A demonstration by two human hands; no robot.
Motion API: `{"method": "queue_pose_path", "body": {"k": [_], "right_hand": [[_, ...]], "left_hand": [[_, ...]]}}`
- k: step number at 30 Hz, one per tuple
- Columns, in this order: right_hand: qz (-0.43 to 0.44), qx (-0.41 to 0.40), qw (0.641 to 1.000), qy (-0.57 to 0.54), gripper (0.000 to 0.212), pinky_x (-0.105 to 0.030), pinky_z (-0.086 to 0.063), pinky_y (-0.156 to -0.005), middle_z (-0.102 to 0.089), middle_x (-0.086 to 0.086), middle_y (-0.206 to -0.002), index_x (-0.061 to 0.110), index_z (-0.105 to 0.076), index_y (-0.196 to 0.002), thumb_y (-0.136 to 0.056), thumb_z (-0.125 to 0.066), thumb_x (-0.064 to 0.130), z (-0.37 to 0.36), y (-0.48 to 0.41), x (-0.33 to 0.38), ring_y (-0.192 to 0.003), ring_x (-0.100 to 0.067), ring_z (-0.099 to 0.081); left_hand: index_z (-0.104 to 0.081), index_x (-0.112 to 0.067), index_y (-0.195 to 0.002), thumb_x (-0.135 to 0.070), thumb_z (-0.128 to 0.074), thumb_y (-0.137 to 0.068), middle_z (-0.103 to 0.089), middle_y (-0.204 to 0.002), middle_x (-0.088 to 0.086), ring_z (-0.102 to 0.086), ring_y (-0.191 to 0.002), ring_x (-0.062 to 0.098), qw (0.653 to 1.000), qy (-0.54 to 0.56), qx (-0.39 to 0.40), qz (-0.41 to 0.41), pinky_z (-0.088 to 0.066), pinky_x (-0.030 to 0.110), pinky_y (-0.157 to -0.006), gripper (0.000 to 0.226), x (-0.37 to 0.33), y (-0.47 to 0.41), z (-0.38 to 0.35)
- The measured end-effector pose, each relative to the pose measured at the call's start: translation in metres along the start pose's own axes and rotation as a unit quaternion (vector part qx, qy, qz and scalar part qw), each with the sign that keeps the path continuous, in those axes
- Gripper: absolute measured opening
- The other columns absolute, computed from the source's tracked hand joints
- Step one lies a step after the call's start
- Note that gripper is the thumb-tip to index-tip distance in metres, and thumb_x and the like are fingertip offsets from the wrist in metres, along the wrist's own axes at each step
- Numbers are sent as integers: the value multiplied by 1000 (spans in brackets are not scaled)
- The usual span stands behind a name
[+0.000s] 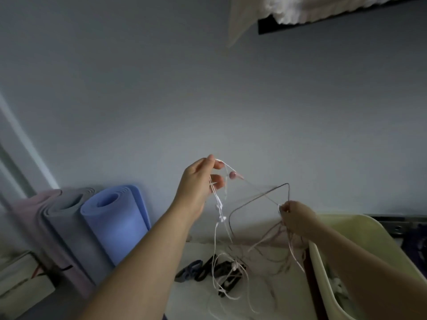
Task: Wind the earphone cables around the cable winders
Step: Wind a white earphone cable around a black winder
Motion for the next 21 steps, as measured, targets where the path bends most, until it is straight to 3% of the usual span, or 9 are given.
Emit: {"method": "queue_pose_path", "body": {"k": [2, 4, 8, 10, 13, 15, 17, 19, 21], "right_hand": [[-8, -33, 998, 61, 34, -27, -38, -62, -49, 0, -62, 18, -42, -63, -94, -41, 29, 2, -1, -6, -72, -27, -55], [-2, -9, 996, 91, 36, -28, -40, -66, -50, -1, -67, 16, -43, -67, -97, -40, 35, 4, 2, -2, -77, -27, -57], [-7, 92, 988, 120, 24, -28, -45, -80, -63, -8, -101, 9, -60, -105, -94, -53, 30, 10, 7, 7, -91, -22, -58], [-13, 89, 985, 148, 27, -28, -46, -83, -63, -13, -113, 5, -60, -114, -93, -53, 20, 10, 5, 4, -103, -27, -60], [-18, 74, 988, 134, 16, -24, -48, -65, -64, -7, -85, 6, -63, -94, -93, -55, 20, 10, -2, -3, -76, -20, -62], [-19, 98, 987, 124, 27, -16, -38, -51, -51, 1, -65, 12, -51, -68, -93, -56, 22, 8, -3, -2, -55, -9, -48], [-38, 133, 984, 110, 39, -16, -38, -52, -48, 4, -56, 16, -43, -56, -94, -53, 18, 7, 0, 1, -43, -3, -45], [-16, 184, 974, 133, 39, -15, -40, -50, -49, 4, -53, 16, -45, -54, -91, -57, 19, 14, 8, 8, -38, -4, -47], [22, 217, 961, 172, 32, -11, -39, -46, -48, 5, -59, 17, -47, -59, -86, -65, 21, 32, 16, 20, -47, -6, -49]], "left_hand": [[-57, -13, -70, -20, -45, -101, -66, -103, -1, -54, -62, 10, 999, 36, 7, -6, -53, 29, -73, 34, -2, 3, 0], [-54, -11, -67, -18, -44, -101, -68, -106, -1, -62, -65, 11, 996, 80, 12, -21, -55, 29, -76, 36, -8, 4, -1], [-58, -9, -70, -16, -41, -102, -73, -82, -1, -69, -63, 13, 990, 128, 14, -63, -53, 34, -81, 37, -27, 4, -12], [-59, -10, -71, -17, -40, -102, -73, -80, -2, -69, -63, 12, 988, 131, 15, -80, -54, 32, -79, 37, -36, 3, -16], [-56, -12, -72, -21, -38, -103, -73, -80, -4, -67, -61, 18, 989, 101, 8, -105, -52, 22, -66, 38, -45, -3, -18], [-53, -14, -73, -24, -36, -104, -72, -76, -4, -66, -59, 19, 992, 63, 5, -105, -46, 20, -59, 37, -47, -8, -20], [-51, -15, -74, -25, -35, -105, -72, -73, -3, -64, -58, 17, 995, 6, 25, -100, -42, 21, -56, 36, -47, -10, -26], [-53, -16, -77, -25, -36, -105, -73, -75, -4, -62, -57, 11, 993, -47, 43, -100, -43, 16, -55, 34, -45, -10, -30], [-57, -18, -81, -26, -39, -104, -74, -80, -7, -61, -63, 5, 991, -80, 48, -99, -44, 10, -59, 30, -42, -9, -32]]}}
Point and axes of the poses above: each hand's wrist, its own y-axis away from the middle knuckle, its own z-axis out of the back of the hand, x = y × z, the point moved 2 cm from there along -y, towards the middle knuckle
